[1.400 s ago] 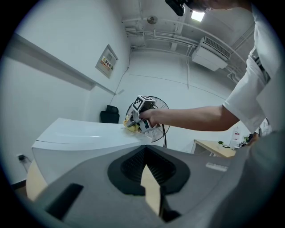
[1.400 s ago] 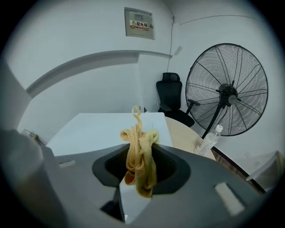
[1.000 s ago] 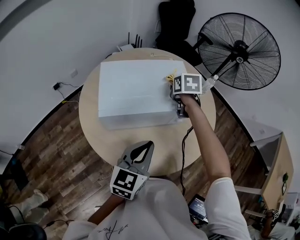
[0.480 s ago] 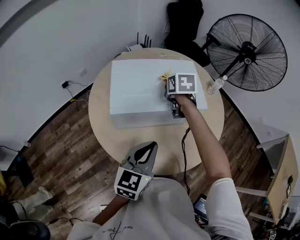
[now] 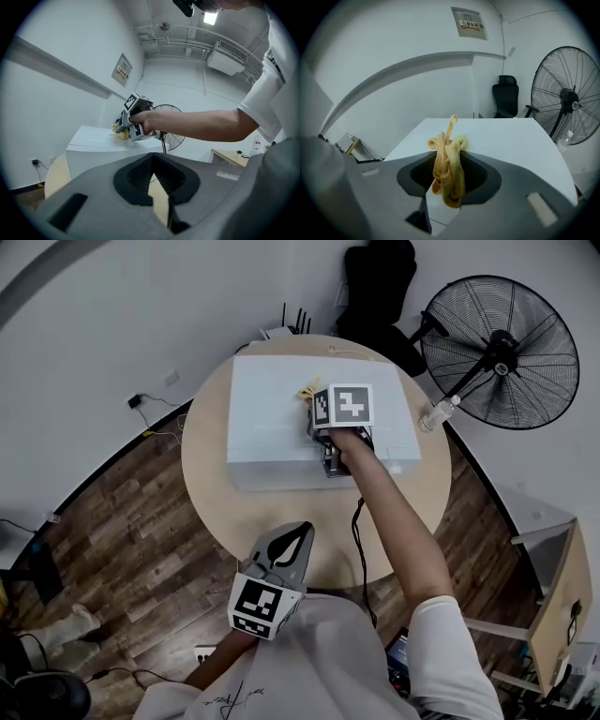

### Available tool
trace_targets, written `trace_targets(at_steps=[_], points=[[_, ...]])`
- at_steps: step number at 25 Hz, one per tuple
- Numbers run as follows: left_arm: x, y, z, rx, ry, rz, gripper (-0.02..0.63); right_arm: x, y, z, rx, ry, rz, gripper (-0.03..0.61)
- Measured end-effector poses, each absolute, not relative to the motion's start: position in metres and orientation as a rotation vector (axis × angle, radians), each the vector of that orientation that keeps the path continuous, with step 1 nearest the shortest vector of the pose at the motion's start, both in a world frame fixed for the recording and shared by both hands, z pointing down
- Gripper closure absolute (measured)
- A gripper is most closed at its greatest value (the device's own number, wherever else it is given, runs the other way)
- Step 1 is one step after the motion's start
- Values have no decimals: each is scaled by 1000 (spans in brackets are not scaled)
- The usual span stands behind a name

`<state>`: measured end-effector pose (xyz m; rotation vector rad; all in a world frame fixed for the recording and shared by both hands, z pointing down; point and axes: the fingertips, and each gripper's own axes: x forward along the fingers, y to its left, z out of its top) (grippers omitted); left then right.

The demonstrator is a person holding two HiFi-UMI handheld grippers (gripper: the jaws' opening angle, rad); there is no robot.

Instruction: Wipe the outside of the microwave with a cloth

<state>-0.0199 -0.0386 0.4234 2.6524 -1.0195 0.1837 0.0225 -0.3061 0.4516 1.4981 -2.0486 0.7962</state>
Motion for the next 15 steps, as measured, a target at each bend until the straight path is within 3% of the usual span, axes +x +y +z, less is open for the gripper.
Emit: trace_targets(at_steps=[15], points=[[-63, -38, 422, 2578, -1172, 159, 621, -72, -310, 450, 1338, -2147, 771, 436]])
